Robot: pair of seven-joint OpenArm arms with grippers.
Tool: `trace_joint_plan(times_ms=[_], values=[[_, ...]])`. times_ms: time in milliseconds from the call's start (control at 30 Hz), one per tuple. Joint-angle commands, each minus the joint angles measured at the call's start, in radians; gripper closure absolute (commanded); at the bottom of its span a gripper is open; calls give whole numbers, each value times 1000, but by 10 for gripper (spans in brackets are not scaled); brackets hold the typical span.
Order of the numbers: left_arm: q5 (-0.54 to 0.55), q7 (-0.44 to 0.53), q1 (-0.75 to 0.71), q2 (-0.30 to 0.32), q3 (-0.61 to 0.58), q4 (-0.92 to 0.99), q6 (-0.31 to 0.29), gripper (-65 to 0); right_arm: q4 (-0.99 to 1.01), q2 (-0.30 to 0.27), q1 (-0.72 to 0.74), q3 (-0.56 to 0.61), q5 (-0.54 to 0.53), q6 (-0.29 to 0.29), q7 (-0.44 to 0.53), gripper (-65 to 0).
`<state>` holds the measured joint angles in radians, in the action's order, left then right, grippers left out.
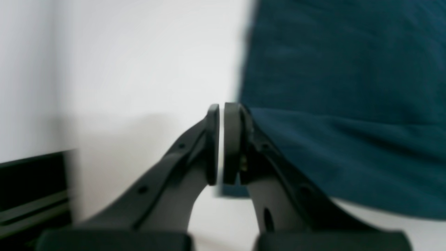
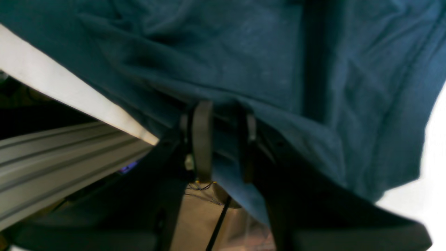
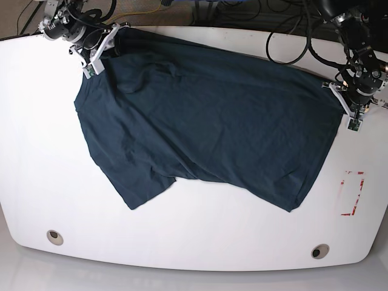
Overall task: Layout the t-shirt on the table in an organized manner, then fold the t-shirt properly
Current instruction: 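Adjust the shirt edge with both grippers, smoothing it flat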
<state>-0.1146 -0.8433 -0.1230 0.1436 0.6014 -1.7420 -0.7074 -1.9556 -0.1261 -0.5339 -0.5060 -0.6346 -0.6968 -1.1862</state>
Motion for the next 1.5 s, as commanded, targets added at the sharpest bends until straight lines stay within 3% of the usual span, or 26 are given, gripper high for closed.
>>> trace_joint_plan(times_ms=[0, 267, 433, 1100, 1467], values=[[-1, 15, 33, 20, 7, 38, 9, 0, 23, -10, -1, -4, 3, -1, 10, -120], [-4, 15, 79, 20, 7, 139, 9, 0, 69, -10, 27, -3, 123, -1, 12, -41], [-4, 15, 79, 20, 7, 193, 9, 0, 81, -16, 50, -3, 154, -1, 12, -41], [-7, 11, -40, 27, 12, 142, 9, 0, 192, -155, 103, -3, 163, -1, 13, -41], [-6, 8, -128, -17, 13, 55, 9, 0, 215, -209, 127, -3, 167, -1, 13, -41]])
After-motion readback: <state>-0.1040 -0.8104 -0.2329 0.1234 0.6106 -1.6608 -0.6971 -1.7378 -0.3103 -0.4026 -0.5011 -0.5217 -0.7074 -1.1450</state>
